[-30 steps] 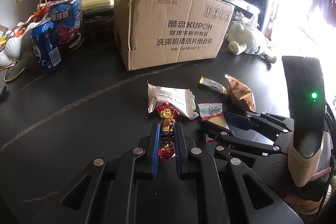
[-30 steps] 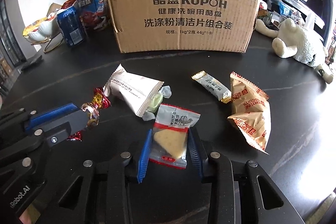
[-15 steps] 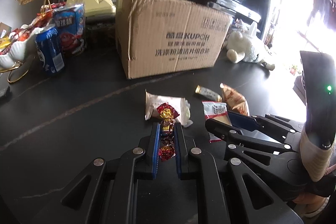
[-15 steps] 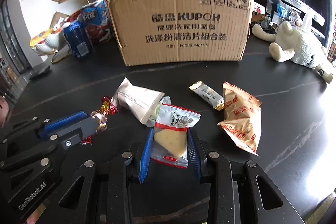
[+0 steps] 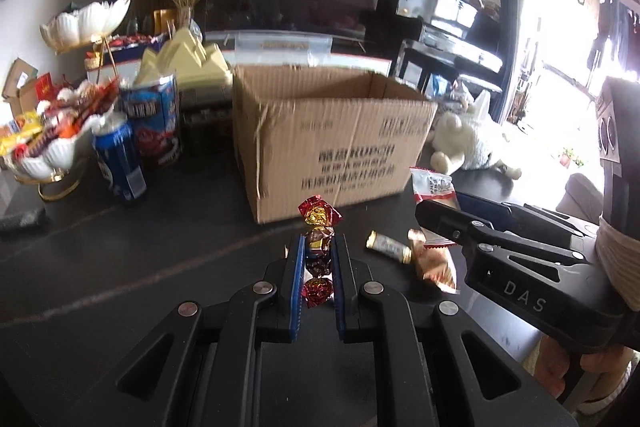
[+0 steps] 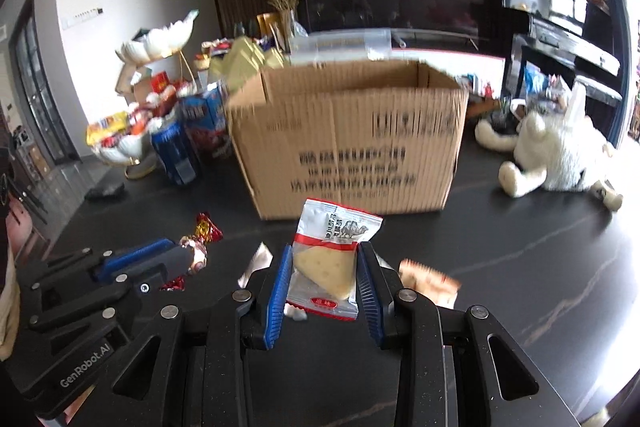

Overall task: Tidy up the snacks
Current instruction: 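Carry both held snacks over the cardboard box and open both grippers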

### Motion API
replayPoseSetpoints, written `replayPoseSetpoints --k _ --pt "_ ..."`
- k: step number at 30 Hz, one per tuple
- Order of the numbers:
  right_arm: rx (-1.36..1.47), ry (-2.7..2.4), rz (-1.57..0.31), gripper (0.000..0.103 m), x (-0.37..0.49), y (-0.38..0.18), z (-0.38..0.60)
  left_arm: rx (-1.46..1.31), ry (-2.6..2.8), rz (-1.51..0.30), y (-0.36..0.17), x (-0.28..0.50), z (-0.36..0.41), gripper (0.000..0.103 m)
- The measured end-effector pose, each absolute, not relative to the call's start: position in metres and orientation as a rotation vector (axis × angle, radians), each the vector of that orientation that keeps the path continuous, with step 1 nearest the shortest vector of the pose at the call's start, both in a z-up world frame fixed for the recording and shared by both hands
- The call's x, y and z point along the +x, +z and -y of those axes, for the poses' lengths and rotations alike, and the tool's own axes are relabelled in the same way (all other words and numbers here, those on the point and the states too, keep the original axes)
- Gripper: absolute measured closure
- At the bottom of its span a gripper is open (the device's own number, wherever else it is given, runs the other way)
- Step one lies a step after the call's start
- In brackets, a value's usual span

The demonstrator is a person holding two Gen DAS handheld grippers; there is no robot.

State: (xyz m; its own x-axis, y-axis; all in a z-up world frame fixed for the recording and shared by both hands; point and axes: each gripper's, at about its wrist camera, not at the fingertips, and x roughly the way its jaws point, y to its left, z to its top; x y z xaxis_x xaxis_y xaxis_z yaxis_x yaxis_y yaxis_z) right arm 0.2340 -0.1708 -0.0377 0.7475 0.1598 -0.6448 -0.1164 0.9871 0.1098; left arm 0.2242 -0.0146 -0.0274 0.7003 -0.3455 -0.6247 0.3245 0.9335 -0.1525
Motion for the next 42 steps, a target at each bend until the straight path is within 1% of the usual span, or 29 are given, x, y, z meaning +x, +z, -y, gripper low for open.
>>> replayPoseSetpoints --k 12,17,28,38,40,41,42 --pt "0.060 0.168 -0.600 0.069 0.264 0.022 0.185 -0.011 -0.353 -0.599 0.043 0.257 0.025 0.089" --pt "0.064 0.179 -0.582 0.069 0.279 0.041 0.191 0.002 -0.353 -0.577 0.060 0.270 0.031 0.089" --pt "0.033 0.191 -0.597 0.068 0.330 0.056 0.202 0.026 -0.335 -0.595 0.072 0.323 0.043 0.089" --pt "0.044 0.201 -0.643 0.068 0.382 0.037 0.213 0.035 -0.331 -0.641 0.052 0.375 0.055 0.089" --pt "0.052 0.204 -0.648 0.068 0.390 0.033 0.214 0.029 -0.318 -0.644 0.049 0.382 0.054 0.087" --pt "0.047 0.204 -0.647 0.068 0.394 0.030 0.213 0.033 -0.298 -0.644 0.046 0.386 0.054 0.083" --pt "0.036 0.199 -0.647 0.065 0.396 0.028 0.213 0.038 -0.283 -0.643 0.045 0.387 0.054 0.075"
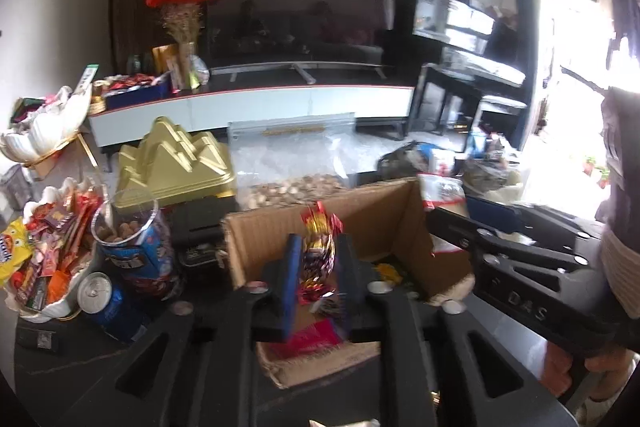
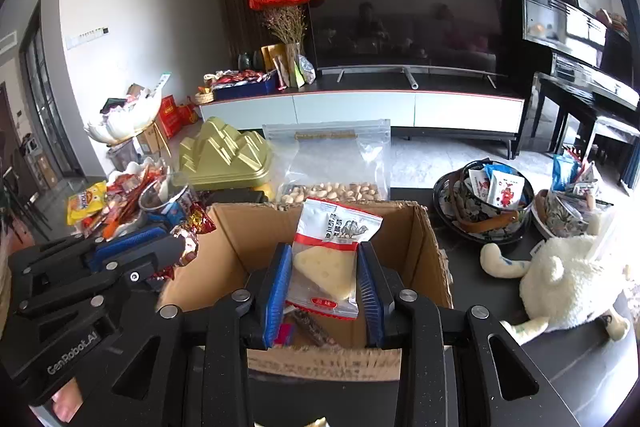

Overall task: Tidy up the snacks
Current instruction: 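Carry both held snacks over the cardboard box and open both grippers, then move both open grippers back to the snacks left on the table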

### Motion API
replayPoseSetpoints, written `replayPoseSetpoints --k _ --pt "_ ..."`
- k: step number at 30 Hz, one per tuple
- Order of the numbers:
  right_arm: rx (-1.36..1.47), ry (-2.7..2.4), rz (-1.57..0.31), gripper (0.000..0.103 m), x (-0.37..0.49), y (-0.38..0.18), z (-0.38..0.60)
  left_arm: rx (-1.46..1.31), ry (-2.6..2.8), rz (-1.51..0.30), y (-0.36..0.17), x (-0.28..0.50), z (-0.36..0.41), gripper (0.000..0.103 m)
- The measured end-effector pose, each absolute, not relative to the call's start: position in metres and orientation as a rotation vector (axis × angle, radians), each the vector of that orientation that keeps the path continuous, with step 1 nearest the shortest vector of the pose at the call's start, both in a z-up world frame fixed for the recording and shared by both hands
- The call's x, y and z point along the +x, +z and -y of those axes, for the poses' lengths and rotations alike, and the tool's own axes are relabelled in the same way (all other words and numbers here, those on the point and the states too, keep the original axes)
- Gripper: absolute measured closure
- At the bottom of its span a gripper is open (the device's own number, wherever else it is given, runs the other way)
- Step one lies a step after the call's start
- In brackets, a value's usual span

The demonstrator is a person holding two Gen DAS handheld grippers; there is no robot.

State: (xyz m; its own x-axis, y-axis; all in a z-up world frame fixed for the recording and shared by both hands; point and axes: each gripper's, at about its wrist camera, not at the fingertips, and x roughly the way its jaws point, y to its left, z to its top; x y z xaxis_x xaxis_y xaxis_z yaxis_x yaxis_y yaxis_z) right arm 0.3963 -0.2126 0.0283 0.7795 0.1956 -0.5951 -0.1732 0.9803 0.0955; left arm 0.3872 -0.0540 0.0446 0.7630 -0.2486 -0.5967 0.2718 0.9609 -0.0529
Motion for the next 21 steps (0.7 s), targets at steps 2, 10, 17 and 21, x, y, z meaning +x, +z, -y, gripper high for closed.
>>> replayPoseSetpoints --k 2,10,17,21 --pt "0.016 0.170 -0.652 0.051 0.397 0.024 0.212 0.041 -0.272 -0.648 0.042 0.387 0.052 0.074" --pt "0.016 0.175 -0.654 0.040 0.367 0.017 0.212 0.026 -0.286 -0.646 0.041 0.354 0.047 0.064" --pt "0.012 0.146 -0.619 0.030 0.324 0.025 0.213 0.050 -0.284 -0.588 0.052 0.305 0.043 0.049" --pt "0.042 0.136 -0.600 0.024 0.298 0.026 0.216 0.055 -0.300 -0.589 0.050 0.286 0.043 0.042"
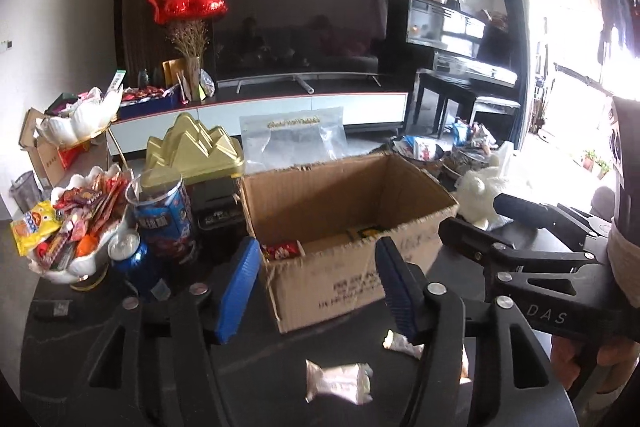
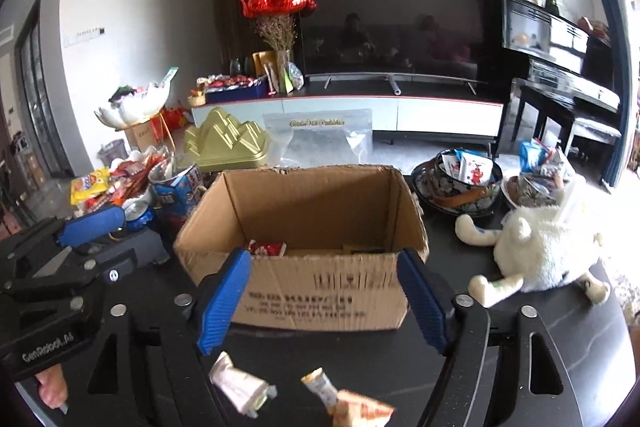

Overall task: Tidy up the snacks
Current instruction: 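Move both open grippers back to the snacks left on the table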

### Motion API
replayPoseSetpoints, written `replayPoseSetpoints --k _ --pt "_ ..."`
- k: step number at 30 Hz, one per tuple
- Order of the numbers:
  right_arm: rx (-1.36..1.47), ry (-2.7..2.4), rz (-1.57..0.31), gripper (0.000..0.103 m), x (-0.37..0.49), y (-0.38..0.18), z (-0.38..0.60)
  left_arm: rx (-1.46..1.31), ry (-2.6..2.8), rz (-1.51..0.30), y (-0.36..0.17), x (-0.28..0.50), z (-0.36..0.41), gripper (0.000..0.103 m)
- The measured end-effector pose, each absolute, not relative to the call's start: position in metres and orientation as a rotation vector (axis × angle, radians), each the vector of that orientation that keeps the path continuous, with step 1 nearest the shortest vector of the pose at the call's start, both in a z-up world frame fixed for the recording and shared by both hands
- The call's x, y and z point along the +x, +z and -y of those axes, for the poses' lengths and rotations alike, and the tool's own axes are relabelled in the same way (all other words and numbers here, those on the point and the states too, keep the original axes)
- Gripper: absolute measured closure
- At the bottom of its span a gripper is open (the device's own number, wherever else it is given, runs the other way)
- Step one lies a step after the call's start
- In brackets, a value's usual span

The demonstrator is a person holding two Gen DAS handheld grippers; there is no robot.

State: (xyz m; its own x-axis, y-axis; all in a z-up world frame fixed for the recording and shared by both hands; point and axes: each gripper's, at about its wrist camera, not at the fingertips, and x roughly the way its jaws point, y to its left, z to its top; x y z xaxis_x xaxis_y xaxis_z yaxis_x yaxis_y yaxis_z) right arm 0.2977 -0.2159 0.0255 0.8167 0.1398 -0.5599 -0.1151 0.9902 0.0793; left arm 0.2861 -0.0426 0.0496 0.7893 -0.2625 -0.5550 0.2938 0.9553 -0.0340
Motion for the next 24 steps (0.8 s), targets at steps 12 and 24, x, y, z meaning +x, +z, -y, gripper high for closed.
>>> replayPoseSetpoints --k 12,24 --pt "0.071 0.079 -0.630 0.022 0.254 0.003 0.222 0.082 -0.290 -0.588 0.028 0.246 0.039 0.035" --pt "0.125 0.001 -0.717 0.022 0.239 -0.034 0.238 0.086 -0.292 -0.637 -0.008 0.237 0.040 0.029"
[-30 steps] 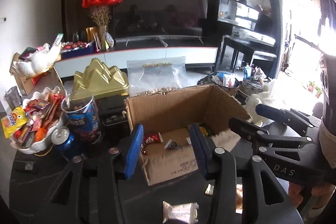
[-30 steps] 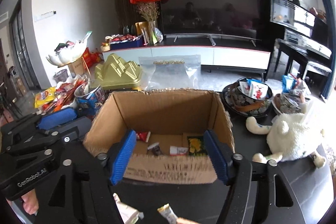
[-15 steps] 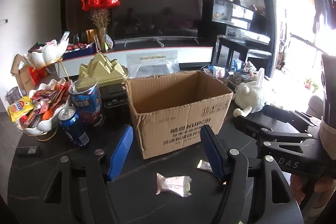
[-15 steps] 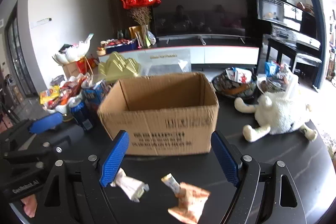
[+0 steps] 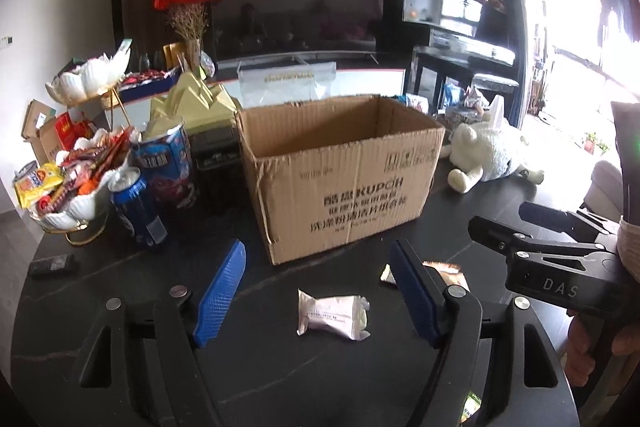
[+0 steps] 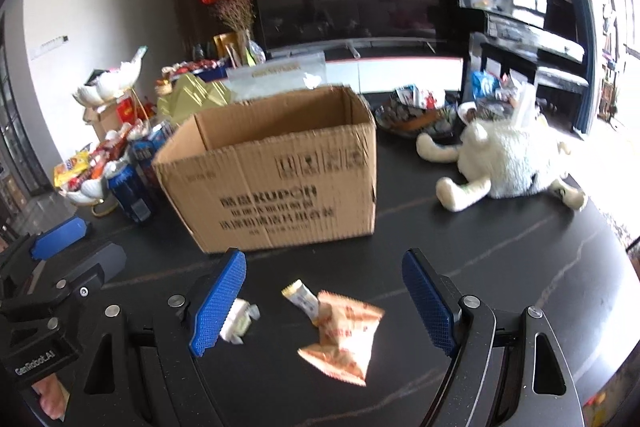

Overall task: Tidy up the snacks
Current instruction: 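Move both open grippers back to the snacks left on the table, then grasp the white wrapped bar with the left gripper while the right gripper grasps the orange biscuit bag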

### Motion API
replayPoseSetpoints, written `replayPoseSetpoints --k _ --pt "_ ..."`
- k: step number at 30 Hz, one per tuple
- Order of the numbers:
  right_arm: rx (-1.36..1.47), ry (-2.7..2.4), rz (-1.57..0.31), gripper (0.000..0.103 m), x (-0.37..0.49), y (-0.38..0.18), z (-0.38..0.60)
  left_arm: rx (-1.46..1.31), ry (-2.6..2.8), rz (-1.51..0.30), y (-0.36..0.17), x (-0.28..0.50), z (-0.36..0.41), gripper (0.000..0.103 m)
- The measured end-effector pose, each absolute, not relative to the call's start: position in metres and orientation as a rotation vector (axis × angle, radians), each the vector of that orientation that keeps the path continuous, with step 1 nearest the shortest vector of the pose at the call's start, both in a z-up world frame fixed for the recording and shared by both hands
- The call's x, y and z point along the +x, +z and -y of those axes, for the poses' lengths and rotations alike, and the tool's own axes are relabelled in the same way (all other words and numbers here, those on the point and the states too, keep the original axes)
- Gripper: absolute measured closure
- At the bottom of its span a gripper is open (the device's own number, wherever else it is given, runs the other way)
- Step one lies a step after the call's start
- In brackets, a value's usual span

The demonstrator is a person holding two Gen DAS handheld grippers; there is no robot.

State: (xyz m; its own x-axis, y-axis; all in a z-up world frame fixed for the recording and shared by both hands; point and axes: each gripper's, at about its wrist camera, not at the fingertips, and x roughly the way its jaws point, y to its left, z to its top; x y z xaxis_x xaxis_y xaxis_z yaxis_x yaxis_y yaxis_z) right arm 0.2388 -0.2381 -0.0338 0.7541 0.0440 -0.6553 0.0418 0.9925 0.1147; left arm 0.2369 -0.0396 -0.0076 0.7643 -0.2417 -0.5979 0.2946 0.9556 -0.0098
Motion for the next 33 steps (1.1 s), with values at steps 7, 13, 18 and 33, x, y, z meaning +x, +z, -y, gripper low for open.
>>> replayPoseSetpoints --k 7,13,18,33 --pt "0.171 -0.020 -0.777 0.022 0.242 -0.063 0.247 0.094 -0.297 -0.701 -0.032 0.246 0.046 0.029" --pt "0.187 -0.053 -0.843 0.022 0.249 -0.088 0.254 0.113 -0.306 -0.787 -0.066 0.258 0.052 0.029" --pt "0.207 -0.057 -0.898 0.022 0.255 -0.106 0.256 0.092 -0.322 -0.850 -0.089 0.268 0.052 0.029" --pt "0.193 -0.074 -0.967 0.028 0.265 -0.136 0.253 0.047 -0.332 -0.881 -0.121 0.284 0.047 0.042"
